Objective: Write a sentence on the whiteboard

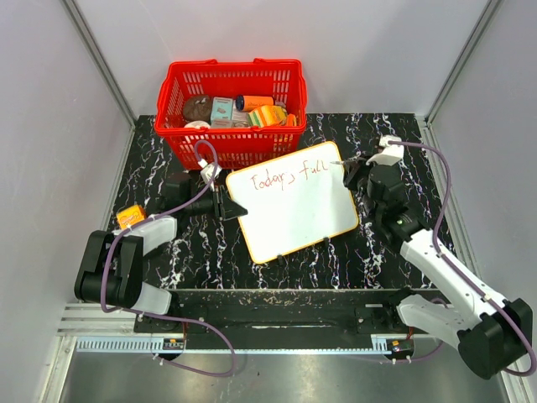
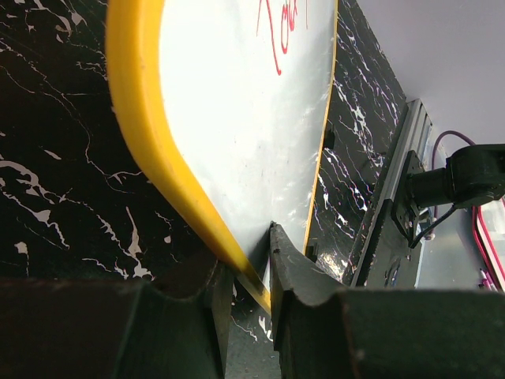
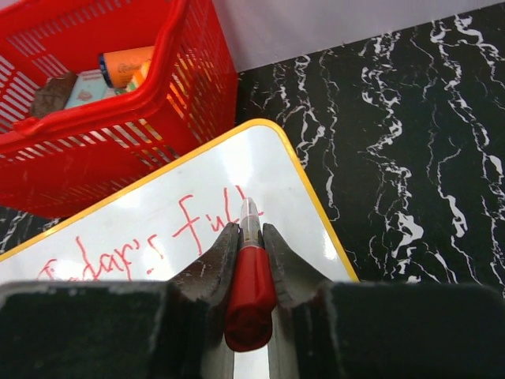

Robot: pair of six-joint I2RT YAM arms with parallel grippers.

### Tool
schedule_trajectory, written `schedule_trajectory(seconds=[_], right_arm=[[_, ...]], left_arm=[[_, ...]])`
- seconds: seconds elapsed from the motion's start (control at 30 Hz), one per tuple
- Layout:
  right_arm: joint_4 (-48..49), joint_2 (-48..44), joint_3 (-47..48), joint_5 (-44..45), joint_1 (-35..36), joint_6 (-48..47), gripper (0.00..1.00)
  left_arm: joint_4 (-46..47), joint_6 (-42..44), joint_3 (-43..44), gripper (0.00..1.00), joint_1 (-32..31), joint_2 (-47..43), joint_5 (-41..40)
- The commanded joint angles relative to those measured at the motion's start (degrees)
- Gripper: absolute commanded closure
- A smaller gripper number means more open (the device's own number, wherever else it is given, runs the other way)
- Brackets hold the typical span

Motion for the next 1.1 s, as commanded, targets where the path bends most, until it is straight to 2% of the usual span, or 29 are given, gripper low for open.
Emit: schedule_trajectory(seconds=[0.0,0.2,0.27,0.5,0.67,0.97,1.07], right_arm=[[0.6,-2.2,-0.1,-3.9,-0.4,-0.9,1.00],[0.2,-0.2,-0.1,-12.4,0.5,-0.4,1.00],[0.7,0.2,-0.4,-12.9,1.7,-0.6,1.00],[0.5,0.2,-1.3,-9.4,13.1,-3.4,1.00],[2.9,-0.1,-3.4,-8.3,18.3,-2.4,1.00],[6.0,6.3,-2.9,-1.7,28.8,-2.8,1.00],[7.4,7.9,-2.0,-0.4,30.3,-2.6,1.00]], left_arm=[[-1.7,6.7,-0.5,1.00,-1.2,0.0,-4.8],[-1.7,6.7,-0.5,1.00,-1.2,0.0,-4.9],[-1.8,6.7,-0.5,1.00,-1.3,0.1,-4.9],[-2.0,6.8,-0.4,1.00,-1.3,0.1,-5.1],[-2.0,6.8,-0.4,1.00,-1.4,0.2,-5.2],[-2.0,6.8,-0.4,1.00,-1.4,0.1,-5.3],[-2.1,6.8,-0.4,1.00,-1.4,0.2,-5.3]])
